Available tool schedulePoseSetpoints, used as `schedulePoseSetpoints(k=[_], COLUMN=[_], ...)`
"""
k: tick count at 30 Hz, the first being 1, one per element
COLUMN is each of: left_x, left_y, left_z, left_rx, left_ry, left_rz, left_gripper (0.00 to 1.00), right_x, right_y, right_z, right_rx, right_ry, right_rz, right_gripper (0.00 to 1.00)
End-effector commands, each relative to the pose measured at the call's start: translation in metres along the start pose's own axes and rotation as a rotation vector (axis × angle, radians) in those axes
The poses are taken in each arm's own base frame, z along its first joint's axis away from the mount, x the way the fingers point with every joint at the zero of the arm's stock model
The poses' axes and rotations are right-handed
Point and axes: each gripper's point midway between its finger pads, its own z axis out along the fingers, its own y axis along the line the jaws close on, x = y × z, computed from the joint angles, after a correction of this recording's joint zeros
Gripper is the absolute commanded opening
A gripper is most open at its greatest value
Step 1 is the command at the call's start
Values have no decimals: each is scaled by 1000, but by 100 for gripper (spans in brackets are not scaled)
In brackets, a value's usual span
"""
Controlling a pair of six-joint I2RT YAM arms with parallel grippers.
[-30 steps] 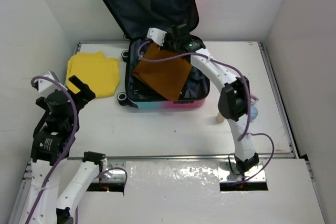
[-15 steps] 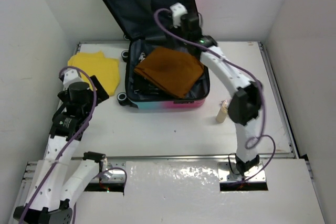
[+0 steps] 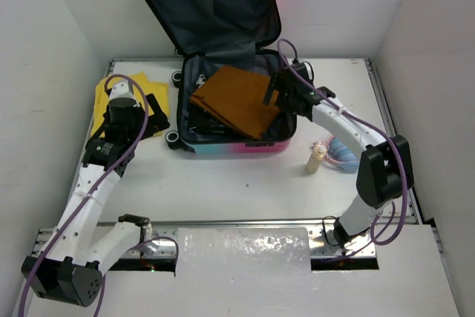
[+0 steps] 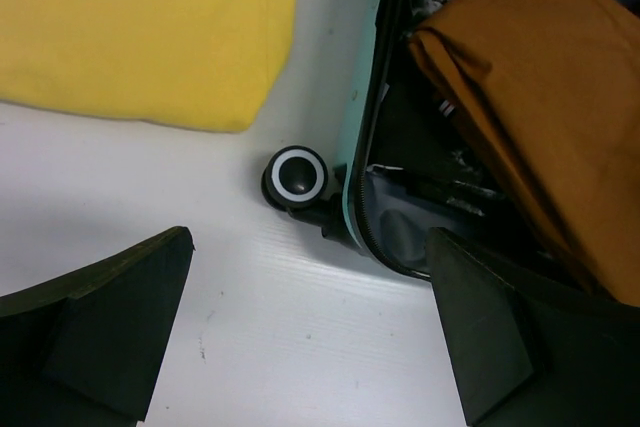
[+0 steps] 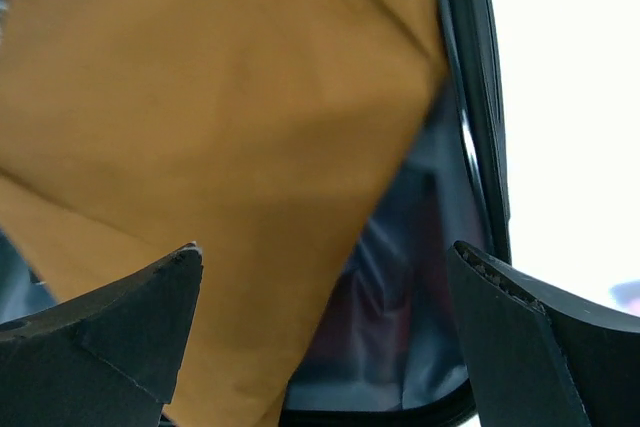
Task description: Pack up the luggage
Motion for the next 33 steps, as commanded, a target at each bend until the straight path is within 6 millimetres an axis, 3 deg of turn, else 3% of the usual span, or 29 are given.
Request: schedulePoseSetpoints(k=[1, 6, 7, 11, 15, 18, 20, 21, 25, 27, 28, 29, 32, 33], left_x=[5, 19, 21, 31, 31, 34, 35, 35, 35, 34, 34, 33, 34, 34], left_y=[4, 10, 11, 15, 12, 12, 11, 11, 10, 10, 10, 9, 9, 9], left_z=[6, 12, 12, 16, 17, 19, 19, 19, 18, 18, 18, 18, 17, 16], left_rx=[-6, -12, -14, -19, -6, -3, 1, 1, 10, 15, 15, 18, 20, 22], left_ry=[-21, -11, -8, 4, 4, 16, 18, 18, 17, 14, 14, 12, 13, 11], left_rz=[28, 34, 36, 43, 46, 51, 54, 53, 53, 53, 55, 54, 54, 54], left_gripper=[100, 100, 100, 100, 100, 100, 100, 100, 100, 100, 100, 100, 100, 100], right_x=[2, 31, 24, 39, 38, 24, 13, 9, -17, -20, -32, -34, -34, -42], right_y=[11, 9, 13, 8, 16, 31, 38, 39, 56, 60, 71, 82, 119, 140], right_z=[0, 26, 28, 46, 65, 75, 78, 77, 56, 46, 41, 40, 45, 47], right_rx=[-53, -29, -26, 16, 7, -38, -60, -62, -71, -25, -50, -84, -228, -293], right_ry=[-24, 48, 46, 81, 82, 61, 38, 27, -61, -79, -103, -100, -45, -51], right_rz=[199, 253, 256, 295, 323, 300, 270, 259, 136, 54, 2, -25, -143, -220], right_gripper=[98, 94, 94, 93, 87, 81, 70, 57, 28, 21, 8, 1, 0, 0])
